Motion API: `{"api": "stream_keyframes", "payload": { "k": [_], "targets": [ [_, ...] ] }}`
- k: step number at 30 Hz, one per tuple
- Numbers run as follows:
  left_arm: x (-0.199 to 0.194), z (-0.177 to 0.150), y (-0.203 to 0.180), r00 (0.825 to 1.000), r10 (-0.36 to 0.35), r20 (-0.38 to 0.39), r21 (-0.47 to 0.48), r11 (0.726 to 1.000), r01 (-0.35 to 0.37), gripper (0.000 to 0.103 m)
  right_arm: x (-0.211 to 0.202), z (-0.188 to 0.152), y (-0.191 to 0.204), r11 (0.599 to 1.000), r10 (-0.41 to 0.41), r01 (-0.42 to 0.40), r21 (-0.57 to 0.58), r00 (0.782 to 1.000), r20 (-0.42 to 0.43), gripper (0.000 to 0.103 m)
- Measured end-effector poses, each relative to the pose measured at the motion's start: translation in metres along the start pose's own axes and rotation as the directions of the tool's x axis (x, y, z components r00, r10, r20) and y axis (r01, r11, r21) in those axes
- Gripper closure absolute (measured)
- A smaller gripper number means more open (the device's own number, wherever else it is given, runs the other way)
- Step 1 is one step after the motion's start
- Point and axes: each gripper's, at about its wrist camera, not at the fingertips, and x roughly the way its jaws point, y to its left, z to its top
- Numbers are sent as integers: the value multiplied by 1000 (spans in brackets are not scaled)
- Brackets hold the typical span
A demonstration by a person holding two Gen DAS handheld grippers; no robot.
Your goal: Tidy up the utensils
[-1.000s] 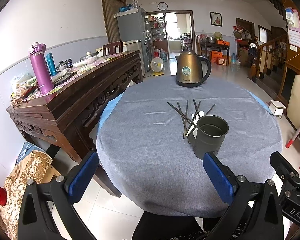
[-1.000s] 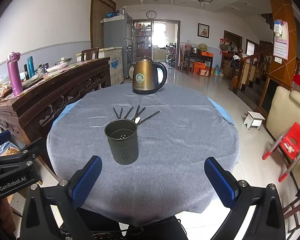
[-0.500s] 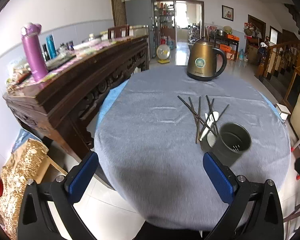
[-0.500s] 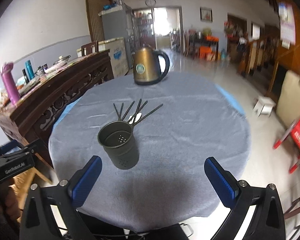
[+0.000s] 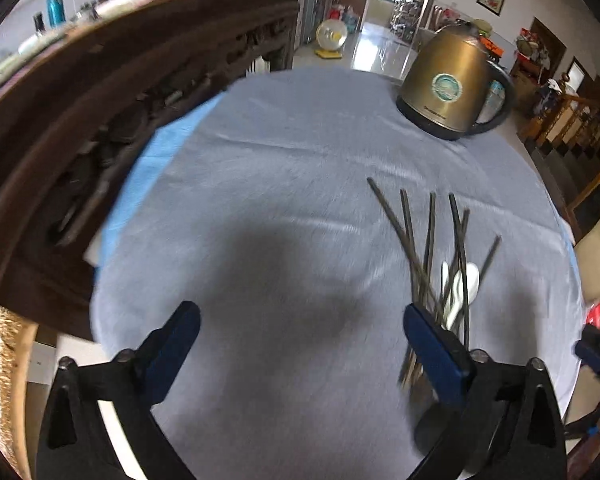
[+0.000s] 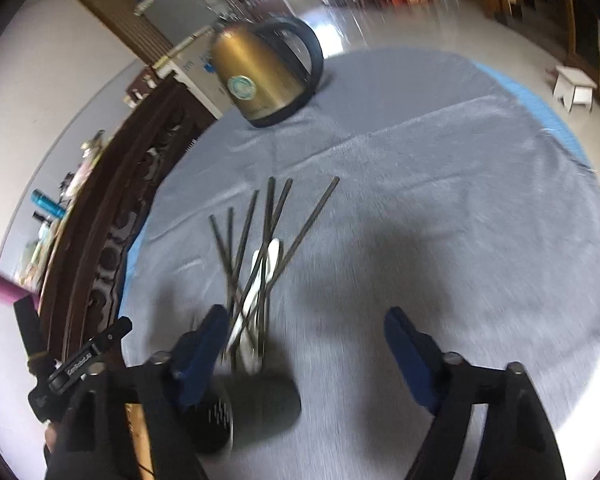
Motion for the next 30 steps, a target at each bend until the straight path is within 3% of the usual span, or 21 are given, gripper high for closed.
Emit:
{"api": "stream_keyframes", "payload": {
  "k": [3, 6, 9, 16, 22, 23, 26, 29, 30],
  "targets": [
    [33, 30, -8, 996, -41, -74, -45, 998, 38, 26, 39, 35, -1, 998, -1, 3, 58, 999, -47, 49],
    [62, 55, -15, 987, -78, -138, -88, 994, 66, 34, 77, 65, -3, 990, 1, 11, 141, 996, -85, 53],
    [82, 73, -22, 983, -77, -165, -106, 993, 60, 35, 107, 85, -6, 981, -38, 59, 184, 993, -114, 62],
    [124, 97, -43, 965, -61, -255, -117, 993, 32, 35, 152, 106, -6, 963, -101, 140, 232, 980, -171, 64],
    [149, 105, -55, 950, -64, -305, -137, 990, 23, 38, 171, 111, 10, 960, -200, 231, 157, 961, -190, 68],
    [148, 107, -59, 957, -47, -288, -124, 992, 12, 38, 173, 110, 13, 957, -223, 253, 140, 955, -195, 69],
    [151, 110, -67, 958, -29, -286, -96, 995, 1, 41, 181, 109, 26, 949, -296, 311, 57, 936, -189, 84],
    [150, 111, -75, 965, 6, -261, -59, 998, -22, 53, 186, 104, 36, 941, -334, 337, -8, 927, -171, 91],
    [149, 111, -79, 969, 20, -247, -32, 999, -28, 65, 187, 103, 39, 940, -340, 341, -24, 927, -159, 91]
  ]
}}
